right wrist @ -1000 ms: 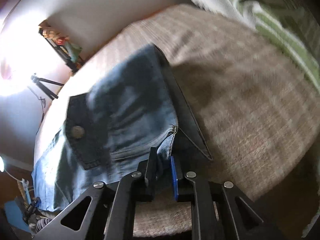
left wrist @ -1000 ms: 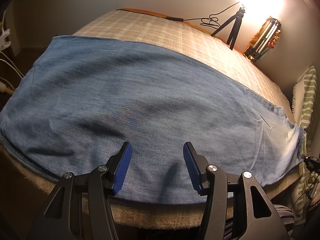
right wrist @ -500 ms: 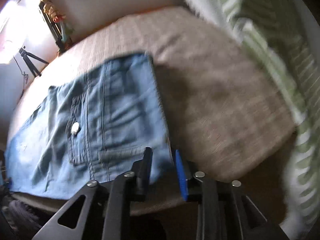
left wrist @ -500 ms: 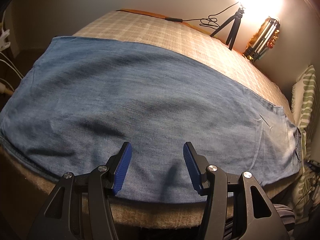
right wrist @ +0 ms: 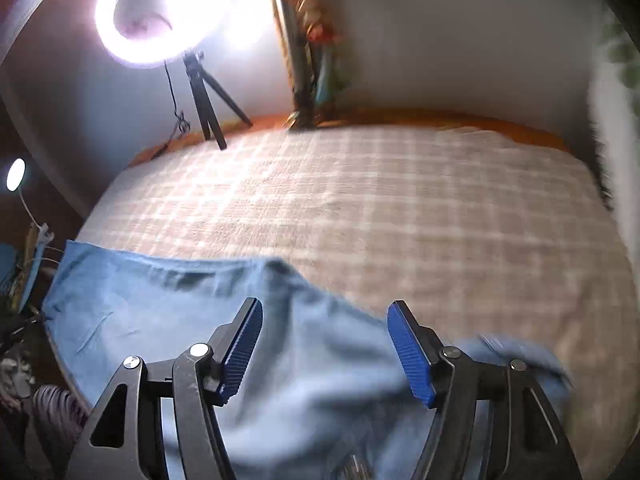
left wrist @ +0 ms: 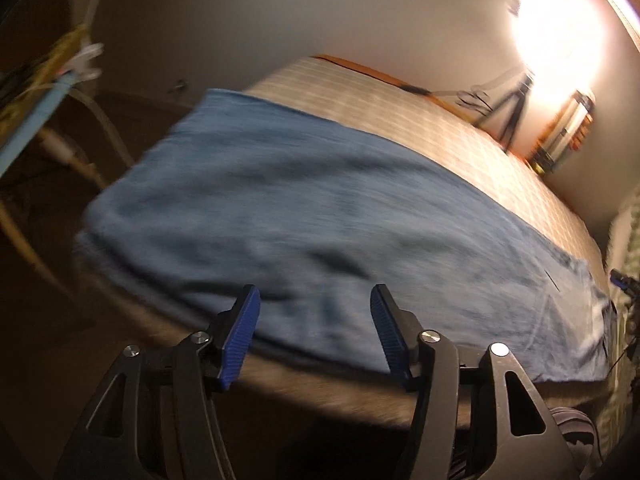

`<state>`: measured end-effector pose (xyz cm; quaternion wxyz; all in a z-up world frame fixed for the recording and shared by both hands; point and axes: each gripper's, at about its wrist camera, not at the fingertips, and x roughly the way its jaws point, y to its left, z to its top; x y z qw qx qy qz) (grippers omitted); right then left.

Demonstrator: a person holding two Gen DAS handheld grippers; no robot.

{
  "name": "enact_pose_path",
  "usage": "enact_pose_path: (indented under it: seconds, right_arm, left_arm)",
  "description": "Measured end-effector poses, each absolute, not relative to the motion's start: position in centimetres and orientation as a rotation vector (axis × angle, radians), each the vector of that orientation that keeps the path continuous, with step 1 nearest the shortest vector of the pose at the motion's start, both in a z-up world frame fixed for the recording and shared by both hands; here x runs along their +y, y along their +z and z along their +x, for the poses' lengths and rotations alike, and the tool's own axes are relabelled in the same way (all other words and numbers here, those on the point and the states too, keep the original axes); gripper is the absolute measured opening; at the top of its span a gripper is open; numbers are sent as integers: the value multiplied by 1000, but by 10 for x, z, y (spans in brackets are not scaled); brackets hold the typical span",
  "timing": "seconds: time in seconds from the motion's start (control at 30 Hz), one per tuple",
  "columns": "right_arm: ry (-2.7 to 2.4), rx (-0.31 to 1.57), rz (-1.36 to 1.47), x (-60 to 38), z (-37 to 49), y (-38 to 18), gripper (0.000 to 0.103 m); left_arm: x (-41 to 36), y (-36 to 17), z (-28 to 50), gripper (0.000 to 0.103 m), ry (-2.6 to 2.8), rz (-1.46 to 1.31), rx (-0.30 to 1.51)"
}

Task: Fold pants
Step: 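Open the right tool and release the jeans waistband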

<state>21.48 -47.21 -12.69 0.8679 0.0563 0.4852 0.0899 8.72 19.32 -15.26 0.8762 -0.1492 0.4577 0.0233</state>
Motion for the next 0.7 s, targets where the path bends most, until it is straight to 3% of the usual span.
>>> enact_pose_path:
  seconds: [0.1,0.23,0.27,0.3,0.4,0.47,0.57,0.63,0.67,0.7]
  right_arm:
    - [234,1094,86,-459,244,-154,75]
    - [237,1131,93,-458,261,-175,75]
    - [242,1132,106,-458,262,-178,66]
    - [262,1130,124,-458,262,-180,45]
    - [297,1119,122,-446,262,-177,9]
    - [253,1106,-9,-429,265,-173,0]
    - [198,1114,-64,-423,270,-171,0]
    - [155,1101,-96,-416,270,-164,9]
    - [134,1092,-104,-413,269,-160,35]
    - [126,1062,-104,-409,264,-151,54]
  left_arm:
    - [225,-153,74,60,121,-385,940]
    - [272,-157,62,63,187,-538,903]
    - [282,-160,60,63,202,-572,895]
    - [291,-162,58,63,214,-609,887]
    - [317,-170,57,63,251,-705,875]
    - [329,-172,59,63,279,-722,869]
    - [343,-176,64,63,302,-734,864]
    - [350,-181,72,63,317,-738,874]
    - [353,-183,76,63,328,-740,884]
    - [355,-186,81,63,335,-744,892]
